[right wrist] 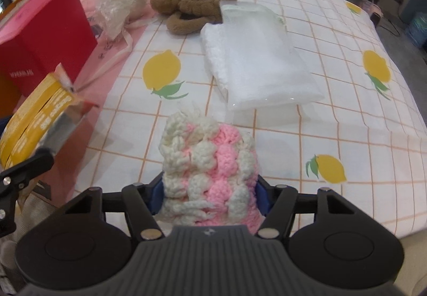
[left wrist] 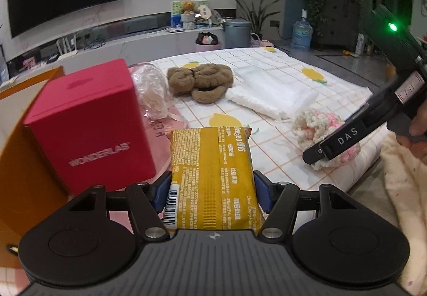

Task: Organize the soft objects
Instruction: 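Carry the packet and crocheted hat into the shoebox and release both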

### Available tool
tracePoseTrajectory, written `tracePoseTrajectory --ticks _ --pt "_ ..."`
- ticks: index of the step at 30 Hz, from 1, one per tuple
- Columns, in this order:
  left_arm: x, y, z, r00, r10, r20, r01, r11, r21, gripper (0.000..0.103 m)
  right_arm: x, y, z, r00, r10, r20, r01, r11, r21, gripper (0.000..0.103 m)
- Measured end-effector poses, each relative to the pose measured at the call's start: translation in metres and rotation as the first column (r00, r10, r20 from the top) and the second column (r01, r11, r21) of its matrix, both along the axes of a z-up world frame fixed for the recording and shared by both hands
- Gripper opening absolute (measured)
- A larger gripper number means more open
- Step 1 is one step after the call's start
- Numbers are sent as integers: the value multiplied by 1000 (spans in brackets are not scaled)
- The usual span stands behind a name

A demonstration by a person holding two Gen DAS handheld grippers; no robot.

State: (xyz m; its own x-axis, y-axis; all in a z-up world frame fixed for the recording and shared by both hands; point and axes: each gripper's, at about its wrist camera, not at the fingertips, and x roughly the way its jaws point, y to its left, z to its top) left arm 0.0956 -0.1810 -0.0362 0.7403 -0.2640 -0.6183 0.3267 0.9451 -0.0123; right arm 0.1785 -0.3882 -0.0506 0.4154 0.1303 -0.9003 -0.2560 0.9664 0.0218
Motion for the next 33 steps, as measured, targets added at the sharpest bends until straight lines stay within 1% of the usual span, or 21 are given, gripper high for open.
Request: tracePoseTrajectory --ticks 3,6,9,12,15,17,19,23,26,29,31,33 --pt "-6 12 17 999 -5 36 6 999 -42 73 -6 1 15 1000 -16 27 15 1000 27 64" --pt "-14 23 34 996 12 83 -8 999 -50 73 -15 8 33 998 -30 62 27 998 48 64" --pt "-22 40 52 993 25 115 -15 996 -87 72 -28 23 57 991 -37 125 31 998 47 64" --pt "-27 53 68 989 35 145 -20 994 -103 72 -41 39 80 982 -66 178 50 994 92 64" --pt "-30 65 83 983 49 178 -28 992 -120 72 -53 63 99 974 -61 218 35 992 120 64" --pt "-32 76 95 977 74 199 -45 988 -151 72 -60 78 112 964 -93 251 54 986 156 64" --pt "-32 88 105 973 87 212 -50 984 -173 72 -63 94 125 958 -102 269 49 979 196 64" --pt "-31 119 122 962 144 233 -104 979 -175 72 -69 135 151 935 -89 344 17 979 205 64" --pt "-26 148 124 949 197 244 -160 974 -161 73 -68 170 166 922 -52 383 -26 980 197 64" --pt "-12 180 115 938 242 248 -207 965 -160 72 -64 205 174 911 -11 411 -73 980 188 64" --pt "2 199 107 931 284 231 -255 956 -147 72 -60 227 173 903 -11 429 -76 980 186 64" --pt "20 216 96 920 341 194 -321 939 -127 72 -56 247 166 898 -28 439 -59 982 182 64"
